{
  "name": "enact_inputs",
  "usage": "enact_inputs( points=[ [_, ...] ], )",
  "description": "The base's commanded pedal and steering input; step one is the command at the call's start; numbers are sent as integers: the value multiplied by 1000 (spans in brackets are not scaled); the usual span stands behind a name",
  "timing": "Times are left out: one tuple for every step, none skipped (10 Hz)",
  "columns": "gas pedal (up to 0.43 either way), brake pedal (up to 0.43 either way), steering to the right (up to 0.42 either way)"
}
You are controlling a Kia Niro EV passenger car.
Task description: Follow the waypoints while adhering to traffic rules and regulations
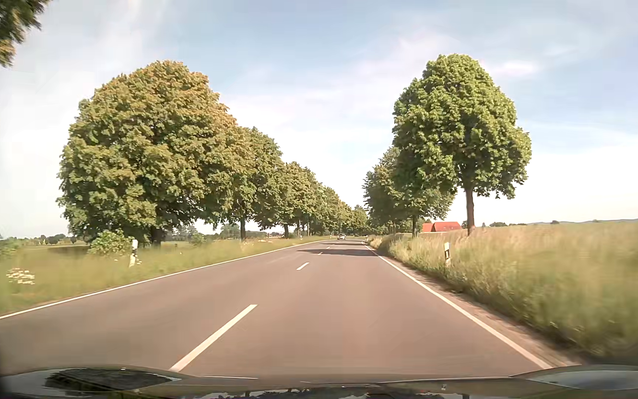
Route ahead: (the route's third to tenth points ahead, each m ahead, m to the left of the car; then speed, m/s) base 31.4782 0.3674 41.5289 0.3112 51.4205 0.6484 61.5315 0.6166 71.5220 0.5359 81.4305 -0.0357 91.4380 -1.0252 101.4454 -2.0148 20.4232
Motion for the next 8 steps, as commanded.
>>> enact_inputs(
  points=[
    [157,0,0],
    [157,0,0],
    [157,0,0],
    [157,0,0],
    [157,0,0],
    [157,0,0],
    [157,0,0],
    [157,0,0]
  ],
)
